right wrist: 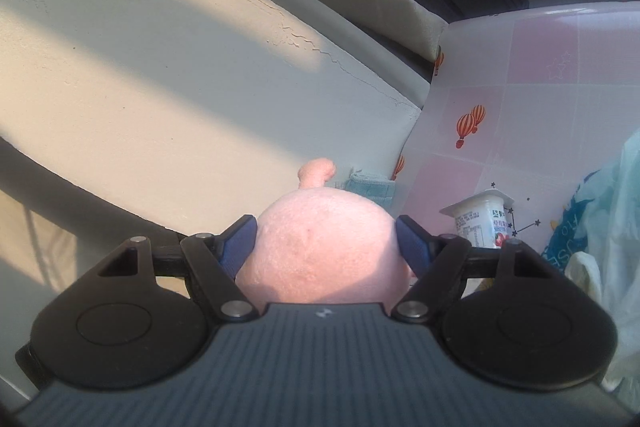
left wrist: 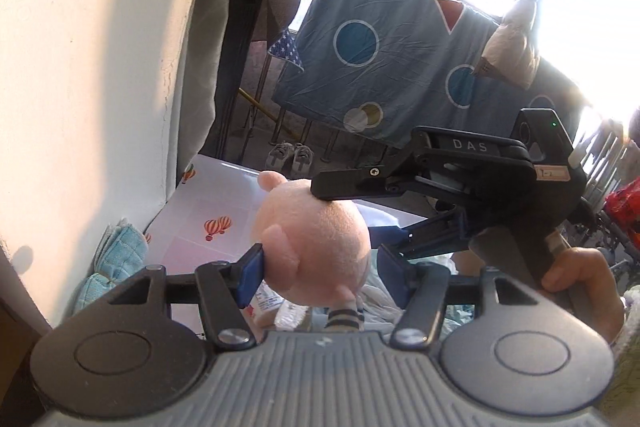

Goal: Organize soft objects
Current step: 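Carry the pink plush pig into the cardboard box and release it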

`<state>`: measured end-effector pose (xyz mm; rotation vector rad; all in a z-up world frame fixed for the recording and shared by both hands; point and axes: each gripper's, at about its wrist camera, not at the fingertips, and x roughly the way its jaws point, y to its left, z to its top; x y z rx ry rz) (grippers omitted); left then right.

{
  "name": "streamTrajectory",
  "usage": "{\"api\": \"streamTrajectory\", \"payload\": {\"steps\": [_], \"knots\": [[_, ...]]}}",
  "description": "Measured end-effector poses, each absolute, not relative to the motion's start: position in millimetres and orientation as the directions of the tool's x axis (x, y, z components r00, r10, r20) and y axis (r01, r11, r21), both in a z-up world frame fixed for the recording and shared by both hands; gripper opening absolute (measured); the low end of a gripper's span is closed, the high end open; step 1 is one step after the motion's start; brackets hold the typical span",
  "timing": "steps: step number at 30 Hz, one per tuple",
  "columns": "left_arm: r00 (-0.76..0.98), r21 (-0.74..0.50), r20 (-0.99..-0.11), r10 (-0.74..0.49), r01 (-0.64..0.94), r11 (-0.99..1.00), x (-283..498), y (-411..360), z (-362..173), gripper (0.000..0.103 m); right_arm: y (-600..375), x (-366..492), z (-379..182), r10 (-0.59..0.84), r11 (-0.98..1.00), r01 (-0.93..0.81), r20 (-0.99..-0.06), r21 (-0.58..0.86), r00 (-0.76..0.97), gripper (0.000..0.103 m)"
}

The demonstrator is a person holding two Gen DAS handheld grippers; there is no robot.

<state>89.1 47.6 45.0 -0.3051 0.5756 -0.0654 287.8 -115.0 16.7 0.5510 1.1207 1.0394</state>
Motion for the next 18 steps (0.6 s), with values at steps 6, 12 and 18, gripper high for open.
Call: {"api": "streamTrajectory", "payload": {"steps": [6, 12, 18], "knots": [[0.794, -0.298, -0.513, -0.325, 0.19, 0.935, 97.2, -37.0, 58.9, 0.061, -233.6, 257.1, 37.0, 0.866, 0.5, -0.315, -0.457, 0.807, 0.205, 0.075], [0.681, -0.334, -0.524, -0.511, 0.388, 0.859, 128.5, -134.0, 67.8, 0.062, -368.9, 231.1, 57.6, 0.793, 0.578, -0.216, -0.48, 0.787, 0.376, 0.075], [0.547, -0.362, -0.595, -0.588, 0.472, 0.804, 157.0, -224.4, 55.7, 0.062, -488.5, 208.2, 59.8, 0.704, 0.626, -0.102, -0.504, 0.773, 0.501, 0.071]]}}
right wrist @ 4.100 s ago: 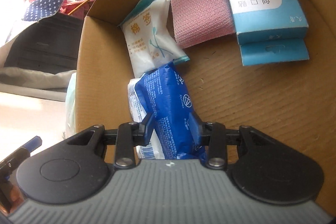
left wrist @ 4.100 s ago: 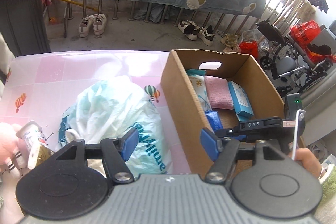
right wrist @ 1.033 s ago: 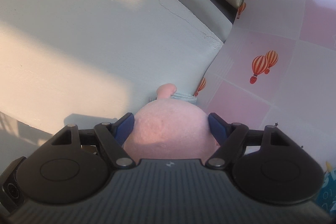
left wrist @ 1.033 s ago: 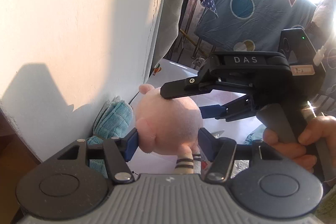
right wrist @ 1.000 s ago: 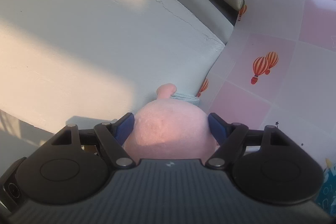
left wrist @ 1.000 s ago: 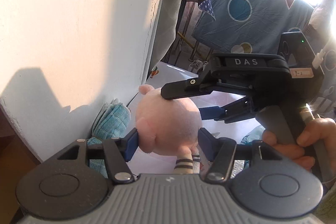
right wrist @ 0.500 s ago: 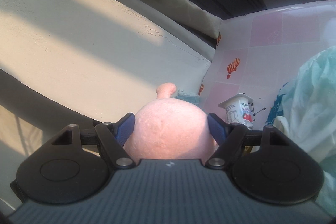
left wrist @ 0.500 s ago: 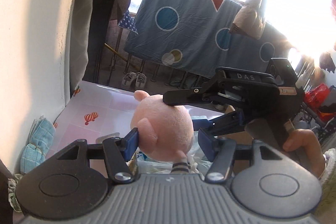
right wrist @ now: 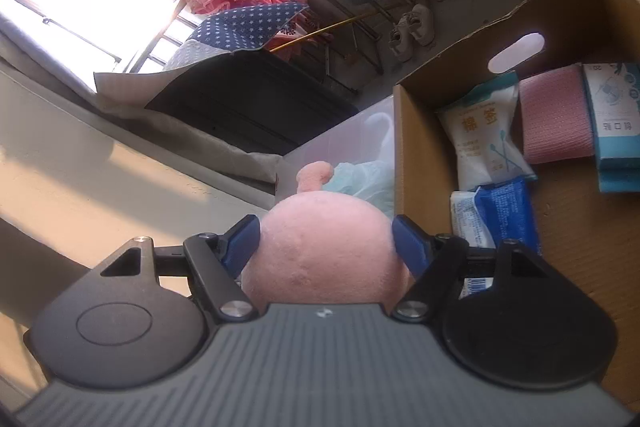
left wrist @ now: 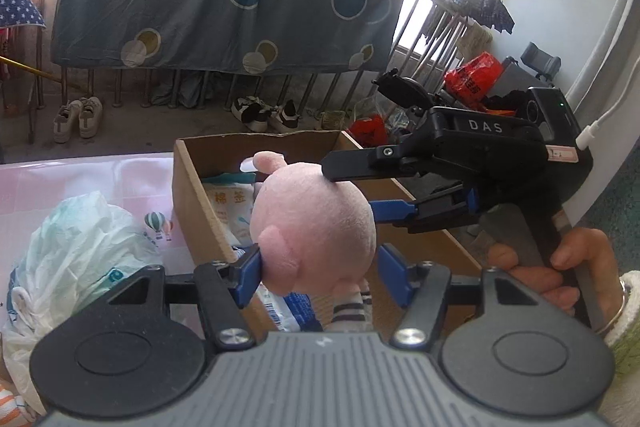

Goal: Organize soft objects
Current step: 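Carry the pink plush pig into the cardboard box and release it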

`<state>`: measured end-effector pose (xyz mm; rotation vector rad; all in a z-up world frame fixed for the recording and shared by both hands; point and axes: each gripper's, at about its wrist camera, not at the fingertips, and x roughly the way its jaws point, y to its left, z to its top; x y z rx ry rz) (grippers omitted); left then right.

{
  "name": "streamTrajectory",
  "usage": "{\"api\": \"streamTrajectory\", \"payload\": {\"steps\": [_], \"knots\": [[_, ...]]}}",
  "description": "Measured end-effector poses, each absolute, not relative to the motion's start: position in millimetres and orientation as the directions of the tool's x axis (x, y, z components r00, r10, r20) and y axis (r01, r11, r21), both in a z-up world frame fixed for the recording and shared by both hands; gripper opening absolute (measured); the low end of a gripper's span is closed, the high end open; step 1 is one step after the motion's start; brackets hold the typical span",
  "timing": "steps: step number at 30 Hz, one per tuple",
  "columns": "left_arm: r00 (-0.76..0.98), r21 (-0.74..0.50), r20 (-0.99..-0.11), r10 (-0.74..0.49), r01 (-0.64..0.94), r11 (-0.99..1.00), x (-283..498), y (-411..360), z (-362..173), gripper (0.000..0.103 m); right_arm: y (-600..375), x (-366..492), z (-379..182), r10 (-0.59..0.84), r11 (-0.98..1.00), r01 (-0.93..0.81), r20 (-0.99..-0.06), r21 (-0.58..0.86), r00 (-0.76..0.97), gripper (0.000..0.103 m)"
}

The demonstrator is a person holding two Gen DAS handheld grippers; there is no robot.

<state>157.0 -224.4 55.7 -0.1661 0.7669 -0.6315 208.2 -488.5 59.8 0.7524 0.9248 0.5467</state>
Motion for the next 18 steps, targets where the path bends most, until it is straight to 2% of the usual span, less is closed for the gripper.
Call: {"api": "streamTrajectory", "payload": {"steps": [7, 13, 18], "knots": [[0.358, -0.444, -0.718, -0.596, 0.424, 0.789, 218.2, -298.3, -0.1, 0.062, -575.6, 211.4, 6.8, 0.625, 0.641, 0.05, -0.559, 0.766, 0.545, 0.07], [0.285, -0.373, -0.825, -0.487, 0.372, 0.85, 242.5, -328.3, -36.0, 0.061, -600.4, 235.5, -48.1, 0.593, 0.644, 0.145, -0.61, 0.751, 0.525, 0.07], [0.298, -0.366, -0.825, -0.48, 0.365, 0.856, 252.7, -330.5, -37.0, 0.061, -592.2, 249.4, -71.0, 0.602, 0.65, 0.145, -0.622, 0.746, 0.501, 0.07]]}}
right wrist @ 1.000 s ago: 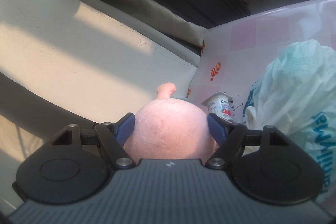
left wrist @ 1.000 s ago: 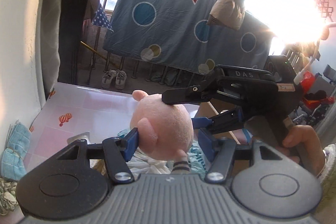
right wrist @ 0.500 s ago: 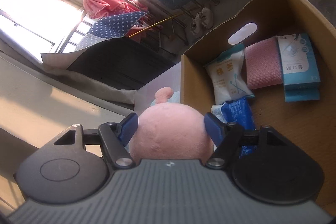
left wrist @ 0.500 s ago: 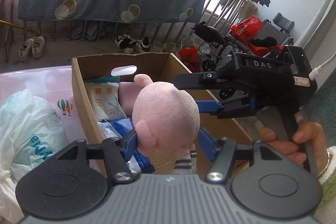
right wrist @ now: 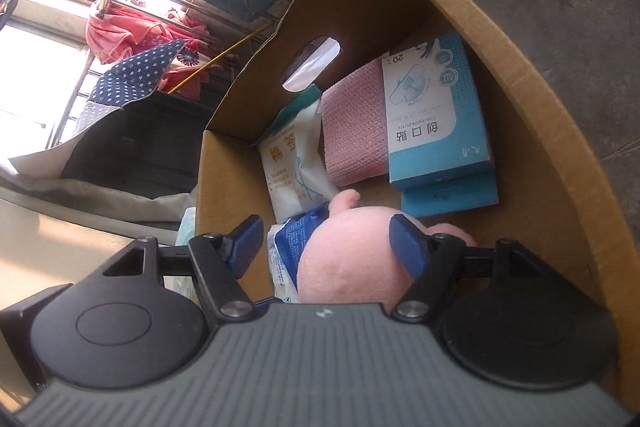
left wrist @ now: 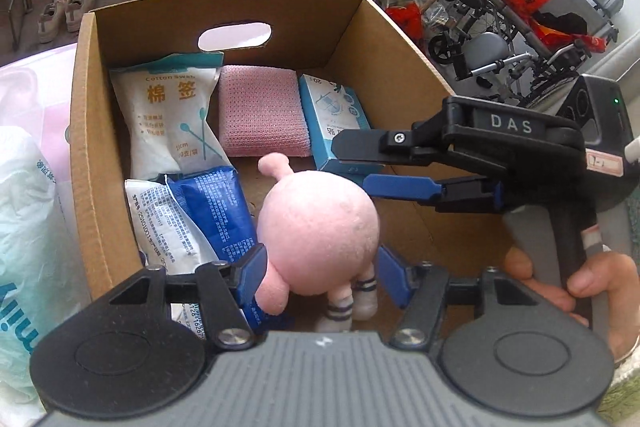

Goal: Organize soft objects
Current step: 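Carry the pink plush pig into the cardboard box and release it, then return the right gripper to the wall and grasp the teal towel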

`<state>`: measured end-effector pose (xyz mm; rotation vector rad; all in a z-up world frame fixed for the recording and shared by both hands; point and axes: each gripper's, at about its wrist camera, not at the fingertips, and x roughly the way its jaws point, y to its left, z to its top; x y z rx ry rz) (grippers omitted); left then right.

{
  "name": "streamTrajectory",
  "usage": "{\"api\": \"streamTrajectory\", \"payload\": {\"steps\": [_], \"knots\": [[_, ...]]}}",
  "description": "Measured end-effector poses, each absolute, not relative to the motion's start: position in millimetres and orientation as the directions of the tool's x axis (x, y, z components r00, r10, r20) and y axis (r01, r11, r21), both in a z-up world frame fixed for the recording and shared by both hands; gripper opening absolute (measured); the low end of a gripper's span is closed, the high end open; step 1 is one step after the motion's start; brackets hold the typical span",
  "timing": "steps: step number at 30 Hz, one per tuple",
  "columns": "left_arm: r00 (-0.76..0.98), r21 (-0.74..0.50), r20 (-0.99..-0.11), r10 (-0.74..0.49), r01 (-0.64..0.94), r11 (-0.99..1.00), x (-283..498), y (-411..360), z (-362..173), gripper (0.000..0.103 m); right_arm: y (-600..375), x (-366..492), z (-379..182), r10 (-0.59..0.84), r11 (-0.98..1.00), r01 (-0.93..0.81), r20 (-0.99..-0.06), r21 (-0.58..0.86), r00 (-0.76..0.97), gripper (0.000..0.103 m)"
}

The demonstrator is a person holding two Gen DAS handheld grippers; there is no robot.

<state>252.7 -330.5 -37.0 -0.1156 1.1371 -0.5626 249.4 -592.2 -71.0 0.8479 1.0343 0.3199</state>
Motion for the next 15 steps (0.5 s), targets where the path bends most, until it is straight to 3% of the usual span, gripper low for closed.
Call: {"api": "streamTrajectory", "payload": {"steps": [8, 15], "knots": [[0.349, -0.409, -0.784, -0.513, 0.332, 0.85, 245.3, -299.8, -4.8, 0.062, -585.3, 241.6, -49.9, 0.6, 0.636, 0.113, -0.581, 0.764, 0.55, 0.07], [0.438, -0.427, -0.723, -0.535, 0.325, 0.843, 219.3, -249.3, 35.5, 0.072, -594.0, 212.4, -13.4, 0.59, 0.612, 0.09, -0.53, 0.785, 0.609, 0.07]]}}
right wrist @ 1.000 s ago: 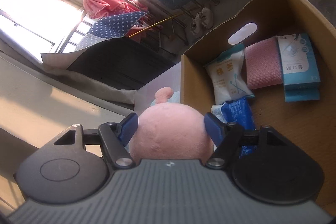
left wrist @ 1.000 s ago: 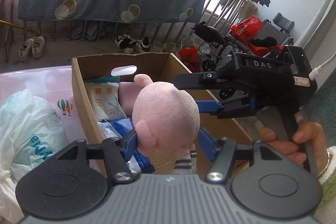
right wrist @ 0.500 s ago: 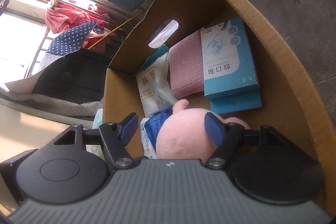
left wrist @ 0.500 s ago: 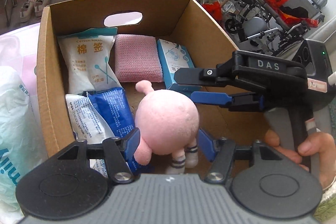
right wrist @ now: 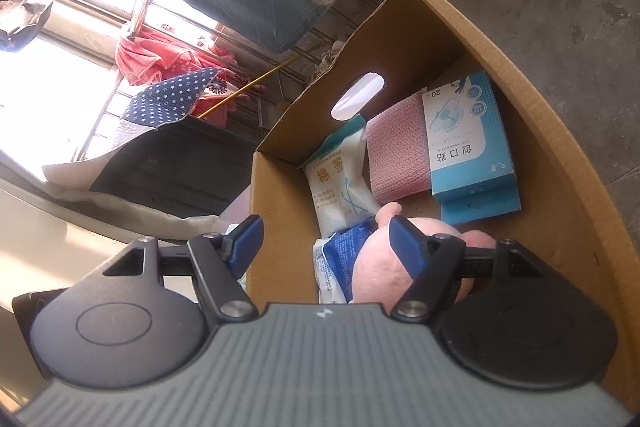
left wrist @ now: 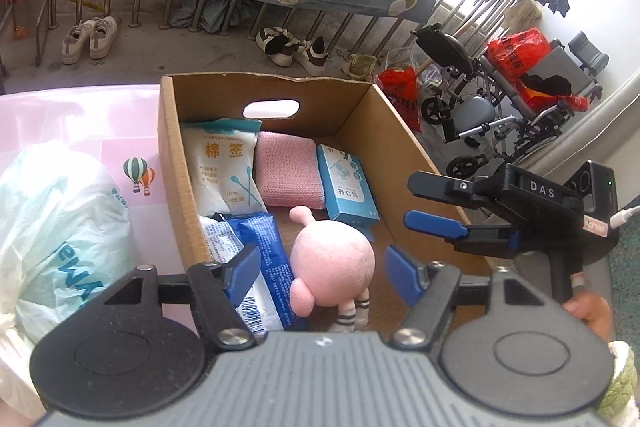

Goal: Organize soft objects
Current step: 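Return the right gripper to the wall and grasp the teal towel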

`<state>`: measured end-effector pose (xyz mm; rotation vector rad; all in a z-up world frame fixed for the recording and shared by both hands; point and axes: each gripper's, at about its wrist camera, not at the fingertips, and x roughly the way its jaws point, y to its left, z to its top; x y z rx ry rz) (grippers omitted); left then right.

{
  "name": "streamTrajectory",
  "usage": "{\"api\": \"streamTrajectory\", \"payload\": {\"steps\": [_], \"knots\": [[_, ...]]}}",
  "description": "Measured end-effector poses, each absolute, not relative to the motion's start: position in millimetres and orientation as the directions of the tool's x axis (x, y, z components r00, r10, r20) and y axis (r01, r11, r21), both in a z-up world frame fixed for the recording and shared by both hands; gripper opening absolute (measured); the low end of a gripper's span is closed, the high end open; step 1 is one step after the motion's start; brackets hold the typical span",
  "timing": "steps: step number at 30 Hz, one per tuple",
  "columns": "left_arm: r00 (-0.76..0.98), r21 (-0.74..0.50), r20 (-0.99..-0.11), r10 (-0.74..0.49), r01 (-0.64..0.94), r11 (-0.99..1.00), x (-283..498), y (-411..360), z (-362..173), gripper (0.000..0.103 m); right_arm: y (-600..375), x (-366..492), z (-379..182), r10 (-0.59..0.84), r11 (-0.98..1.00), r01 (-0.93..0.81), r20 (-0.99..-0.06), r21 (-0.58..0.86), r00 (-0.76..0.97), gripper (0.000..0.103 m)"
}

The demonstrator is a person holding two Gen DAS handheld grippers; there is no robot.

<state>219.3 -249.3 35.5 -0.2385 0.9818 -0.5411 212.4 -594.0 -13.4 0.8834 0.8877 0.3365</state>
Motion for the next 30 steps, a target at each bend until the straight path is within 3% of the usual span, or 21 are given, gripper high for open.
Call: {"api": "streamTrajectory", "payload": {"steps": [6, 12, 17, 25, 30], "knots": [[0.534, -0.4, -0.684, -0.497, 0.295, 0.868, 179.1, -186.1, 58.0, 0.078, -580.5, 186.4, 10.8, 0.611, 0.576, 0.047, -0.468, 0.816, 0.638, 0.073], [0.627, -0.317, -0.689, -0.363, 0.19, 0.929, 138.0, -111.5, 56.0, 0.079, -524.9, 186.8, 29.8, 0.689, 0.548, -0.04, -0.425, 0.835, 0.587, 0.073], [0.695, -0.183, -0.7, -0.161, 0.043, 0.982, 105.9, -41.6, 48.3, 0.079, -438.1, 203.1, 41.2, 0.78, 0.521, -0.14, -0.404, 0.842, 0.478, 0.073], [0.725, 0.1, -0.635, 0.266, -0.265, 0.959, 72.7, 56.9, 18.1, 0.079, -251.6, 229.1, 23.1, 0.908, 0.404, -0.24, -0.356, 0.883, 0.22, 0.073], [0.666, 0.187, -0.631, 0.398, -0.366, 0.911, 78.6, 111.5, -17.2, 0.076, -129.2, 243.3, -11.4, 0.929, 0.369, -0.229, -0.367, 0.901, 0.056, 0.073]]}}
